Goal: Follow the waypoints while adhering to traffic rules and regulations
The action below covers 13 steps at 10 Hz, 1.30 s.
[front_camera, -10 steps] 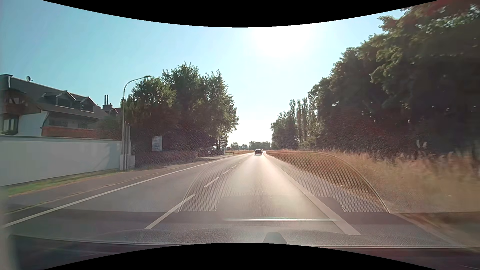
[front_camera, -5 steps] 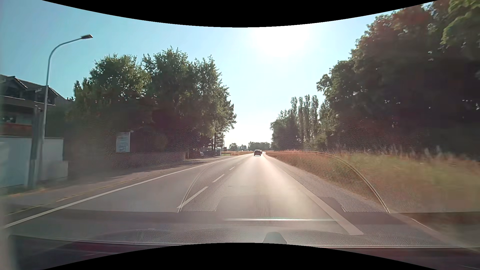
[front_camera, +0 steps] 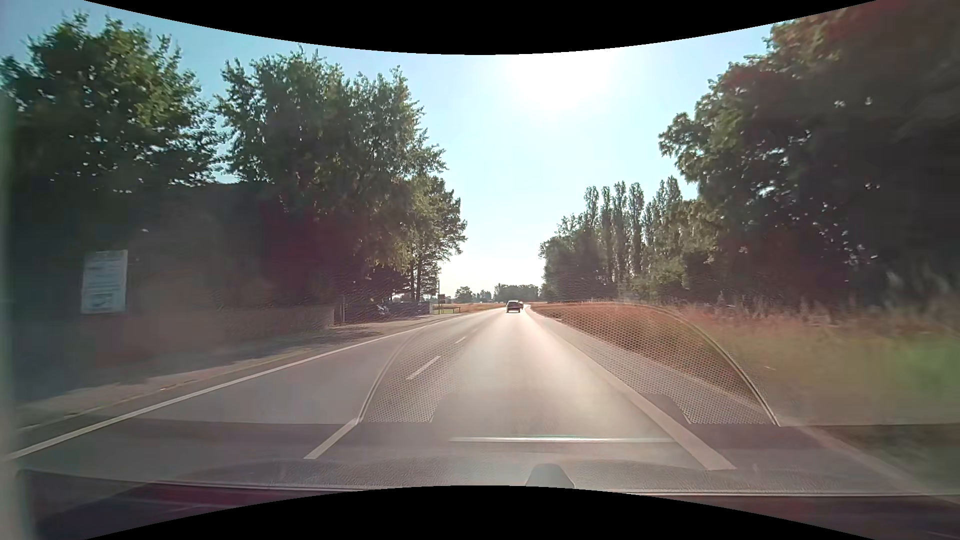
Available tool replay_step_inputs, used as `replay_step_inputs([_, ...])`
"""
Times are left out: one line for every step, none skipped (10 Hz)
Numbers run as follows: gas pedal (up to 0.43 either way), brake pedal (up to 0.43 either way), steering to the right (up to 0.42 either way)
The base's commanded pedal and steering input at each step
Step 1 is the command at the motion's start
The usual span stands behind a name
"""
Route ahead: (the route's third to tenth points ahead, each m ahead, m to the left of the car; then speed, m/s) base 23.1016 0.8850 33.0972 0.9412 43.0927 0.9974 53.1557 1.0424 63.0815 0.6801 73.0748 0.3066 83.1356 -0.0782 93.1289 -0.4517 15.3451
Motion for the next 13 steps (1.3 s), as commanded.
replay_step_inputs([0.260,0.000,0.001])
replay_step_inputs([0.260,0.000,0.001])
replay_step_inputs([0.248,0.000,0.001])
replay_step_inputs([0.248,0.000,0.000])
replay_step_inputs([0.240,0.000,0.000])
replay_step_inputs([0.240,0.000,0.001])
replay_step_inputs([0.240,0.000,0.000])
replay_step_inputs([0.240,0.000,0.001])
replay_step_inputs([0.240,0.000,0.001])
replay_step_inputs([0.248,0.000,0.000])
replay_step_inputs([0.260,0.000,0.000])
replay_step_inputs([0.268,0.000,0.000])
replay_step_inputs([0.280,0.000,0.000])
